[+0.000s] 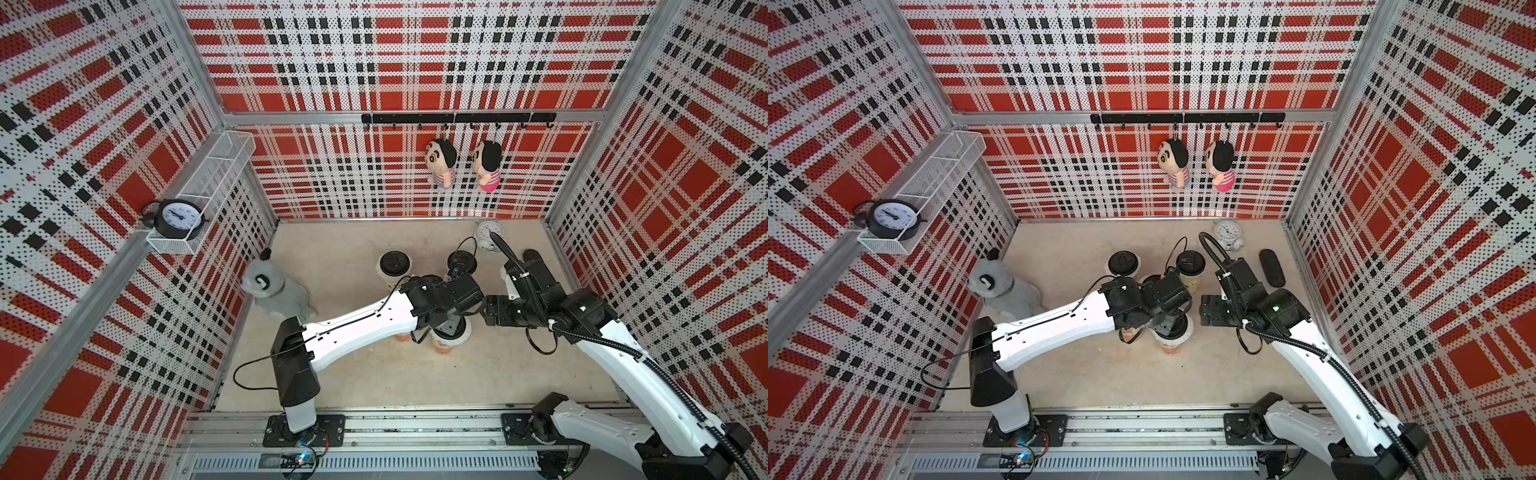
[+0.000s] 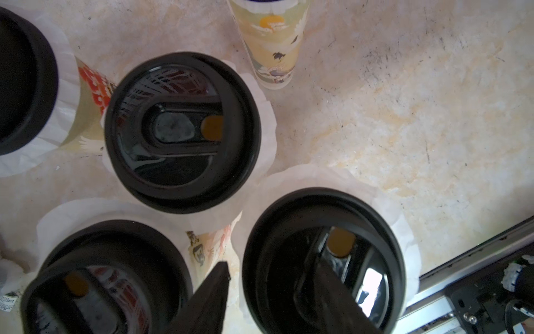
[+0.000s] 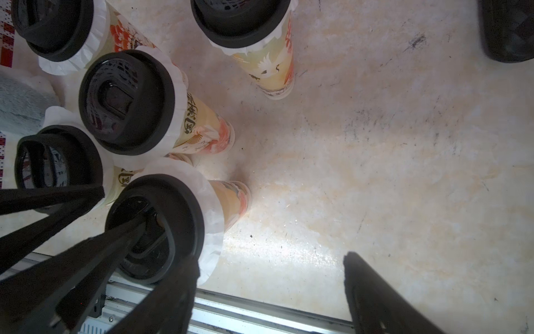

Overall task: Put the leak-proof paper on the milk tea cups
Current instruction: Secure the cup lid on the cup.

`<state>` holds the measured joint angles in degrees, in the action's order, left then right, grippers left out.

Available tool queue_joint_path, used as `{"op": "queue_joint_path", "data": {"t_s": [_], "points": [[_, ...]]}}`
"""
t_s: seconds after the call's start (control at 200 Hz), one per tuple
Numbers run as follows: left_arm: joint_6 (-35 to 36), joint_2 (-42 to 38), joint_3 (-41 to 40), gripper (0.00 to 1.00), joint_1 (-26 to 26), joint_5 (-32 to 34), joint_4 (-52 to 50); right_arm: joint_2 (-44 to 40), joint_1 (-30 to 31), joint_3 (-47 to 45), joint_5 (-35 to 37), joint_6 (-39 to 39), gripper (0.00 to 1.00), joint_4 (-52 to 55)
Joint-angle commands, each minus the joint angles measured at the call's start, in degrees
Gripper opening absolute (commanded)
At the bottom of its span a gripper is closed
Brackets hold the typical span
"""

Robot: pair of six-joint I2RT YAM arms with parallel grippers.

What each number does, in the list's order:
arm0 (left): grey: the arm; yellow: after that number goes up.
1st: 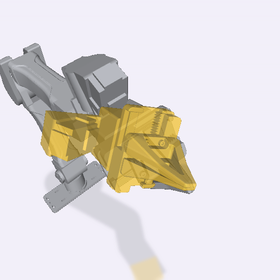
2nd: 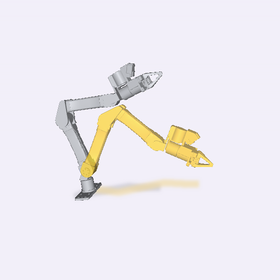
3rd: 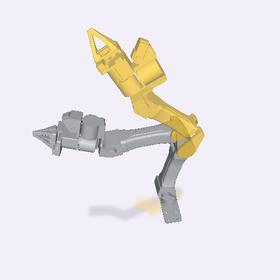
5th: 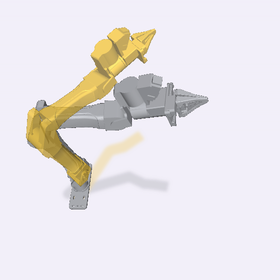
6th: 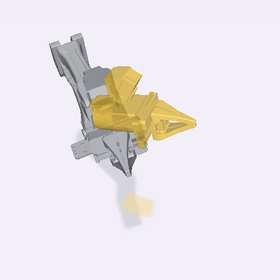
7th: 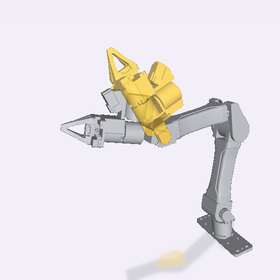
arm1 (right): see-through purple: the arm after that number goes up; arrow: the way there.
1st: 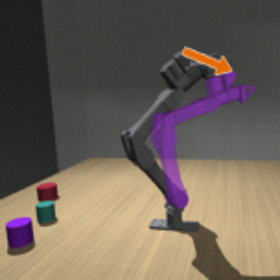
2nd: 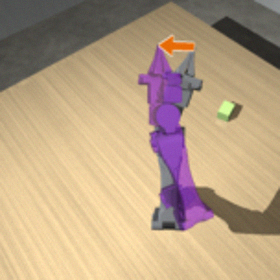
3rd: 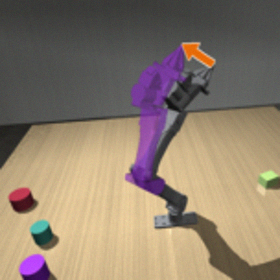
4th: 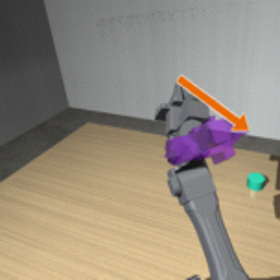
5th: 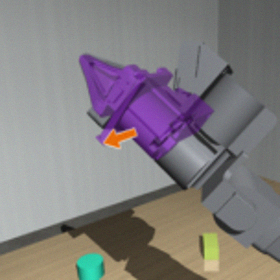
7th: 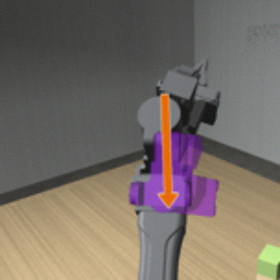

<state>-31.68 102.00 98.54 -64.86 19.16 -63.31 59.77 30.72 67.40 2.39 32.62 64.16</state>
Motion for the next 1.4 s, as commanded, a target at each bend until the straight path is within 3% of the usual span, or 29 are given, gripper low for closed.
{"op": "queue_joint_path", "data": {"t_s": [0.0,0.291,0.661,0.927,1.393], "points": [[-0.6,0.1,-2.9,0.52,0.0,-0.4,-2.6,0.5,-0.4,-1.5,-2.7,0.0,0.80,-2.7],[-1.1,-0.5,-5.4,0.52,-0.1,-0.7,-2.3,2.8,0.0,-4.4,-8.1,0.6,0.73,-7.7],[-1.0,-0.5,-6.5,0.52,-0.1,-1.2,-1.6,5.7,1.9,-5.8,-9.3,0.8,0.63,-9.8],[-0.8,-0.3,-6.8,0.51,0.0,-1.7,-1.1,7.0,3.4,-8.3,-8.8,1.5,0.61,-10.3],[-1.1,-1.7,-9.6,0.51,0.0,-2.5,0.3,2.8,3.9,-21.1,-7.5,4.6,0.59,-10.0]]}}
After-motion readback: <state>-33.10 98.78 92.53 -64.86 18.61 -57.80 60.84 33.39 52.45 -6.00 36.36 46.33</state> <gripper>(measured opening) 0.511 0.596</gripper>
